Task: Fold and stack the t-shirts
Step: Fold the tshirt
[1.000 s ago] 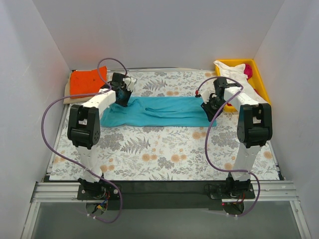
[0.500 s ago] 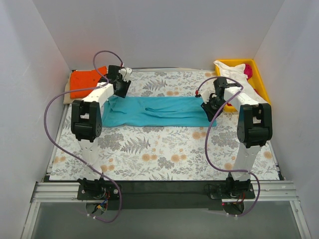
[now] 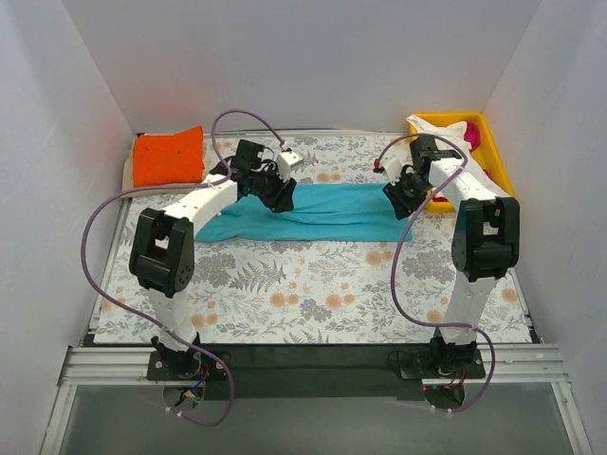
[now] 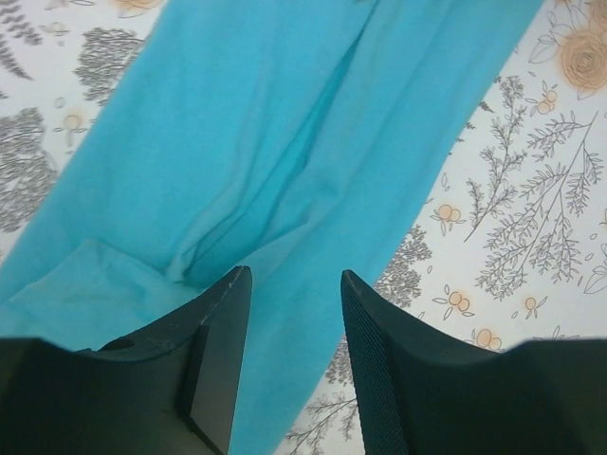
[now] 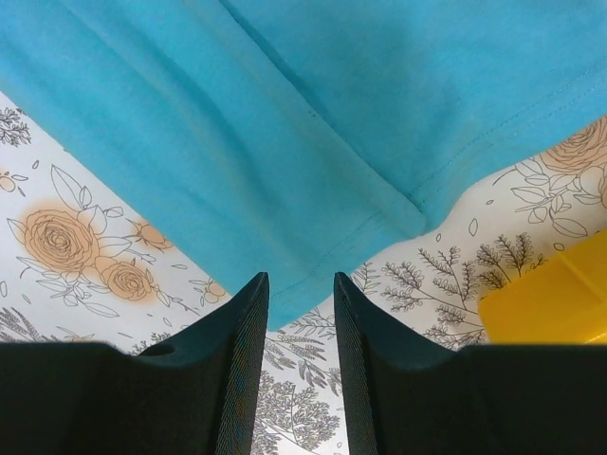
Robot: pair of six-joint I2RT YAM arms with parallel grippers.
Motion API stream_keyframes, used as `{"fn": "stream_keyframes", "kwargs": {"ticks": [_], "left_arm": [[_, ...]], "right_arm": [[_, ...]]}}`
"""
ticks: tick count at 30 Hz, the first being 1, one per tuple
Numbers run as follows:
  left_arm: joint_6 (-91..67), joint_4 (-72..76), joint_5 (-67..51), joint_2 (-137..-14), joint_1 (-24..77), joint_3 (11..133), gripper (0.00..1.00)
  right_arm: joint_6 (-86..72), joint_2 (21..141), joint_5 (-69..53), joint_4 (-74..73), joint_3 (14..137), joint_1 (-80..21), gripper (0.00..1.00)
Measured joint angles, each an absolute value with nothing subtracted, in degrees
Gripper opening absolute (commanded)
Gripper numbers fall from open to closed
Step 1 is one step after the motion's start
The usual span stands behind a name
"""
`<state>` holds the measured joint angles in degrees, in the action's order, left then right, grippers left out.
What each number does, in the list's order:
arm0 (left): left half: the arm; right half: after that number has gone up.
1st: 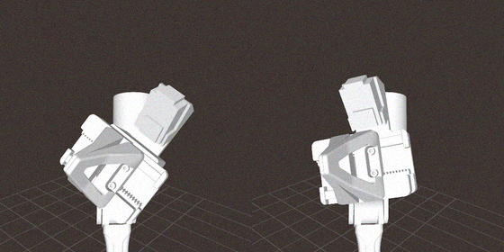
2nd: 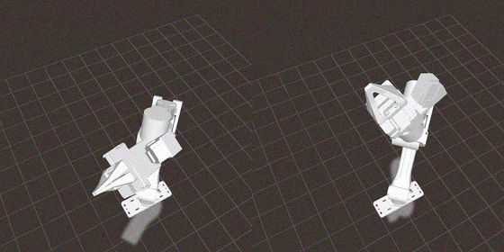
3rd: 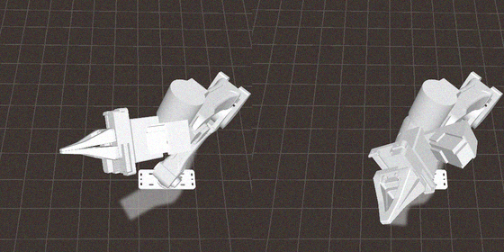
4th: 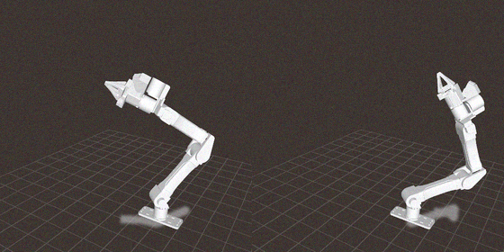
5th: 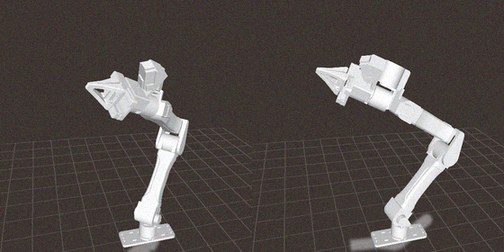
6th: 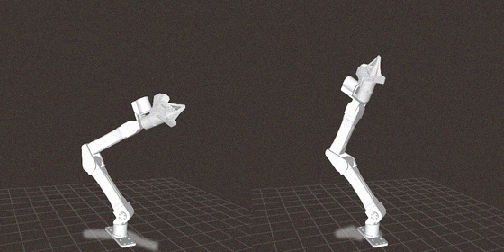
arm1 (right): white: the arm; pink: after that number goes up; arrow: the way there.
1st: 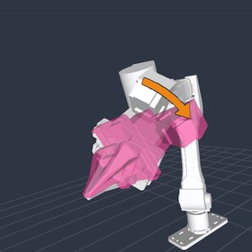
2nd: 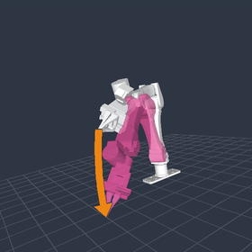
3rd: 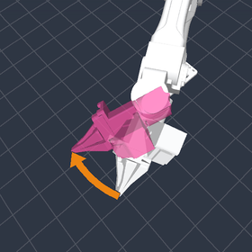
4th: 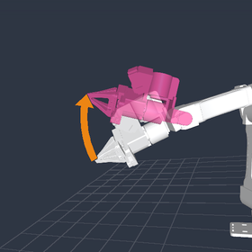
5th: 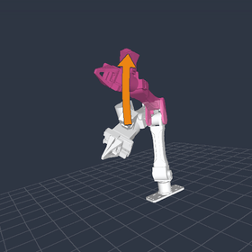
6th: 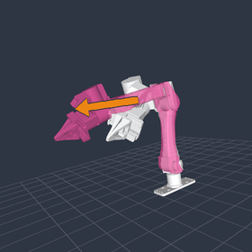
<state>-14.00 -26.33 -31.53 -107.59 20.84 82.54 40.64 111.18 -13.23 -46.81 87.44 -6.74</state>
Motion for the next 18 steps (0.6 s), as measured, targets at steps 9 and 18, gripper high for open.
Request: {"fn": "stream_keyframes", "kwargs": {"ticks": [9,18], "left_arm": [[-12.6,-23.9,-27.4,-113.0,25.6,82.6,0.4],[-13.0,-23.7,-24.1,-118.1,26.7,84.3,0.12]], "right_arm": [[40.4,112.8,-12.9,-46.7,86.0,-6.7,0.34],[40.4,113.9,-12.1,-46.5,84.9,-6.7,0.32]]}}
